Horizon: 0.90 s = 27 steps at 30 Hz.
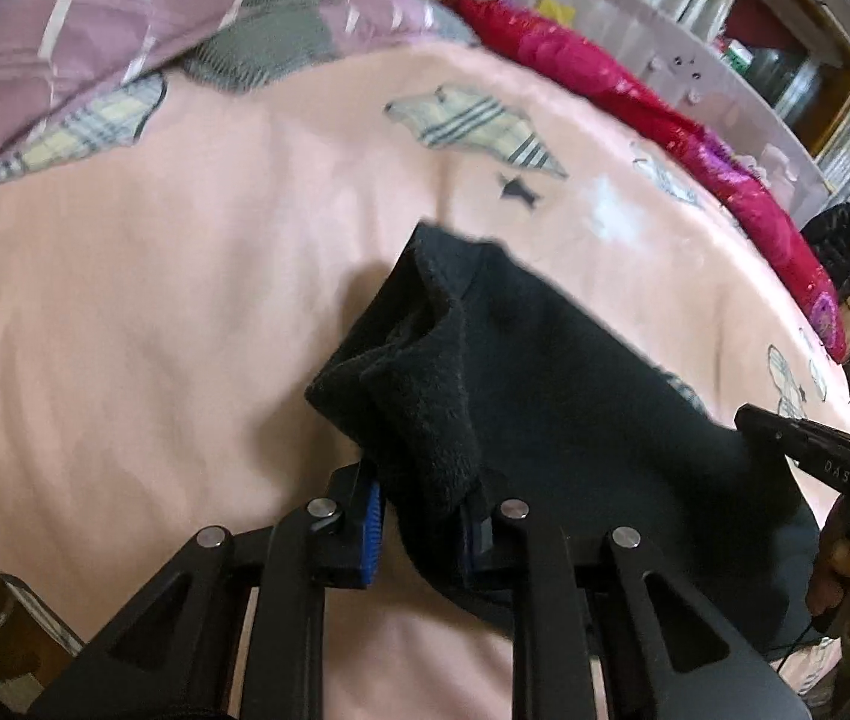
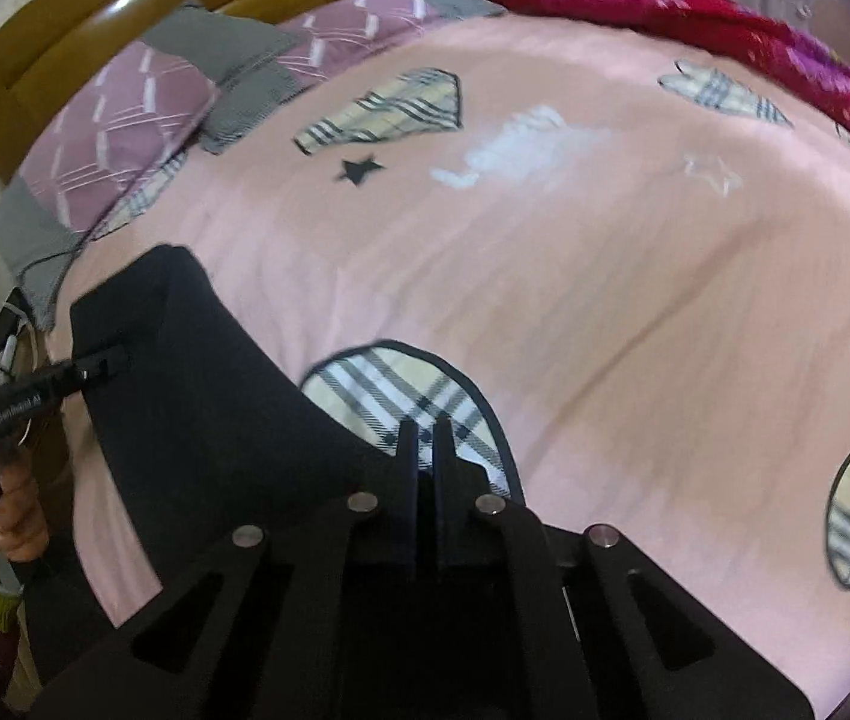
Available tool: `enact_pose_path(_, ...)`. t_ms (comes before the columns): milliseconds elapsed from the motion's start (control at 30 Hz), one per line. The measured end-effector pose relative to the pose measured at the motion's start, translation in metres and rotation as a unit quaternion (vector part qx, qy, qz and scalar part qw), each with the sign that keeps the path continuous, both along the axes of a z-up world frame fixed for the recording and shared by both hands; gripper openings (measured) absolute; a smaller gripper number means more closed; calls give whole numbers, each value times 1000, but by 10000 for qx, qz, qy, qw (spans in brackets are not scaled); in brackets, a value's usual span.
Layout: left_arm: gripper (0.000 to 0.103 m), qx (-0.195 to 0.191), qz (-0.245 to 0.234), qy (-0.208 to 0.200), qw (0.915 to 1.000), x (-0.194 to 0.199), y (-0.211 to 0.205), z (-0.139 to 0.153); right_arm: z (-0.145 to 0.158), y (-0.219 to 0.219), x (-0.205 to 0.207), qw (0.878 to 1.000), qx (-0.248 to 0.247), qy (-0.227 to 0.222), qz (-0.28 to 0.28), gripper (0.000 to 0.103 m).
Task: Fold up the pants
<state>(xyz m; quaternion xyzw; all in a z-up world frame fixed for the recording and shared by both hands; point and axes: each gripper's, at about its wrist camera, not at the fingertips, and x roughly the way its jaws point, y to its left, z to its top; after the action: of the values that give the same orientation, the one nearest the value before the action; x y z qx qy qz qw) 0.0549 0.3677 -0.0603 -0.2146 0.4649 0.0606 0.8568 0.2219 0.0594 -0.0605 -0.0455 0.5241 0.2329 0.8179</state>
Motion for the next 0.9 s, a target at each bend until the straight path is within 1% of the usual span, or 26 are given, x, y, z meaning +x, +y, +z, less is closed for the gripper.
enact_pose_path(33,22,-21,-5,-14,10000,0,1,1,-5,-3,2,9999,52,39,-103,5)
enact_pose_path(133,32,229,38,97,9997,-5,-2,12,-5,-13,2,9987,346,231,-287,8)
enact_pose_path(200,35,363,74,18,9993,-16,-5,24,2,-16,-5,9986,268,193,-406,10)
enact_pose_path(233,39,424,74,-51,9991,-21,-7,31,10,-26,-12,9982,219,143,-534,12)
enact_pose_path(267,46,486,71,-156,9987,-27,-9,40,14,-32,-16,9975,248,142,-651,19)
enact_pose_path(300,49,524,58,-256,9983,-31,-14,49,20,-42,-22,9961,357,164,-791,24)
enact_pose_path(333,52,550,25,-339,9979,-34,-18,56,26,-55,-29,9938,544,208,-951,43)
enact_pose_path(367,52,565,-41,-396,9976,-35,-24,63,34,-74,-44,9897,819,213,-1151,61)
enact_pose_path(400,52,565,-215,-465,9971,-36,-35,71,40,-88,-56,9867,965,120,-1301,64)
enact_pose_path(433,53,571,-358,-503,9965,-32,-45,75,44,-97,-66,9850,1027,29,-1389,64)
enact_pose_path(467,54,589,-509,-539,9955,-30,-55,79,50,-113,-87,9826,1102,-58,-1495,65)
enact_pose_path(500,55,646,-718,-558,9938,-25,-71,82,52,-120,-99,9815,1141,-54,-1534,65)
enact_pose_path(567,55,697,-1050,-560,9904,-20,-96,84,56,-145,-137,9773,1211,-43,-1737,65)
enact_pose_path(633,55,677,-1542,-567,9841,-17,-129,86,57,-162,-165,9737,1219,-92,-1921,65)
enact_pose_path(700,55,687,-2181,-538,9720,-17,-168,86,55,-186,-200,9677,1208,-102,-2213,65)
enact_pose_path(733,55,752,-2434,-526,9656,-19,-185,85,55,-194,-208,9654,1195,-95,-2315,65)
enact_pose_path(767,55,830,-2697,-504,9580,-22,-203,83,52,-208,-225,9609,1171,-79,-2507,65)
enact_pose_path(800,55,939,-3008,-455,9480,-24,-222,81,50,-213,-231,9582,1166,-65,-2612,65)
enact_pose_path(867,55,1159,-3650,-380,9230,-33,-261,74,43,-237,-254,9477,1142,-10,-2979,65)
enact_pose_path(900,55,1201,-3856,-372,9140,-37,-272,72,40,-245,-261,9432,1167,20,-3111,65)
